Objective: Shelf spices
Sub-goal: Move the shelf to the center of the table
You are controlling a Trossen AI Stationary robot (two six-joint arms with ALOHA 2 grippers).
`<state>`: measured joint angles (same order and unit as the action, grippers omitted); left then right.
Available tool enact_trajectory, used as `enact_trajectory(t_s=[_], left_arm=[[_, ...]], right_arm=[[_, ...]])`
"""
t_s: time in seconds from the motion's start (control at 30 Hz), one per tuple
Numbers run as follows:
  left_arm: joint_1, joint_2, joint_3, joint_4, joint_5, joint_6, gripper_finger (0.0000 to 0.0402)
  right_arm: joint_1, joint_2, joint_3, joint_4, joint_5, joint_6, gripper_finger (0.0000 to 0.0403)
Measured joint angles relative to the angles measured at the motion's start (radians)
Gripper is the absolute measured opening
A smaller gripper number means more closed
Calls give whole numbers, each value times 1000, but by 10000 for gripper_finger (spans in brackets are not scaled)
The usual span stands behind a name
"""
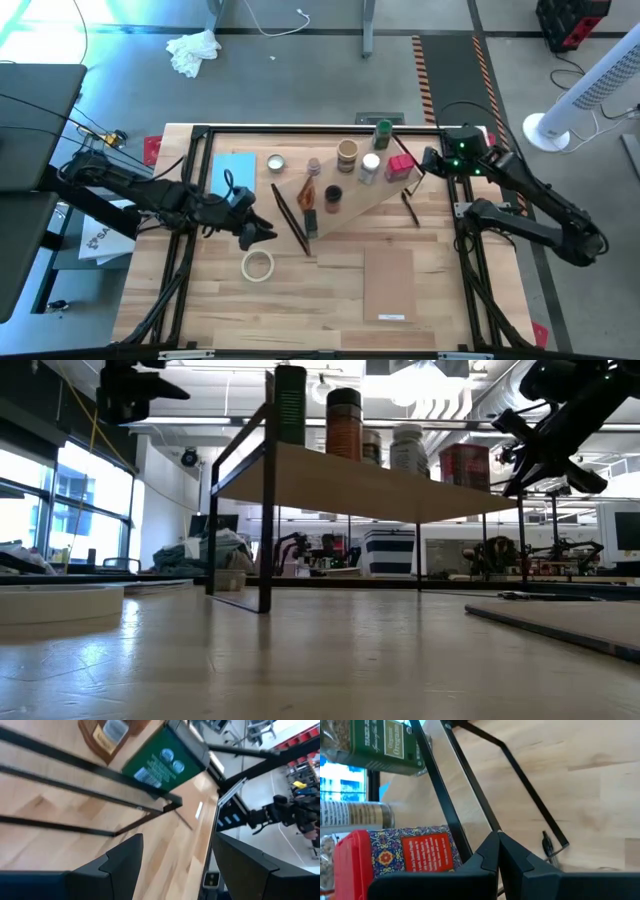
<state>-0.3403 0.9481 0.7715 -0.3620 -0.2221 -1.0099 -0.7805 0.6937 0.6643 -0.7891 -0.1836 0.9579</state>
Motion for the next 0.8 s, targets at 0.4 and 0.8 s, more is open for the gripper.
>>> enact_trajectory(t_s=[0.4,0.8], left_arm=[[-30,-65,0,-256,-124,-109,234],[6,-45,-6,-450,-327,-53,234]], right_arm=[[220,0,0,-1,35,143,0],[426,1,-2,21,165,317,0]])
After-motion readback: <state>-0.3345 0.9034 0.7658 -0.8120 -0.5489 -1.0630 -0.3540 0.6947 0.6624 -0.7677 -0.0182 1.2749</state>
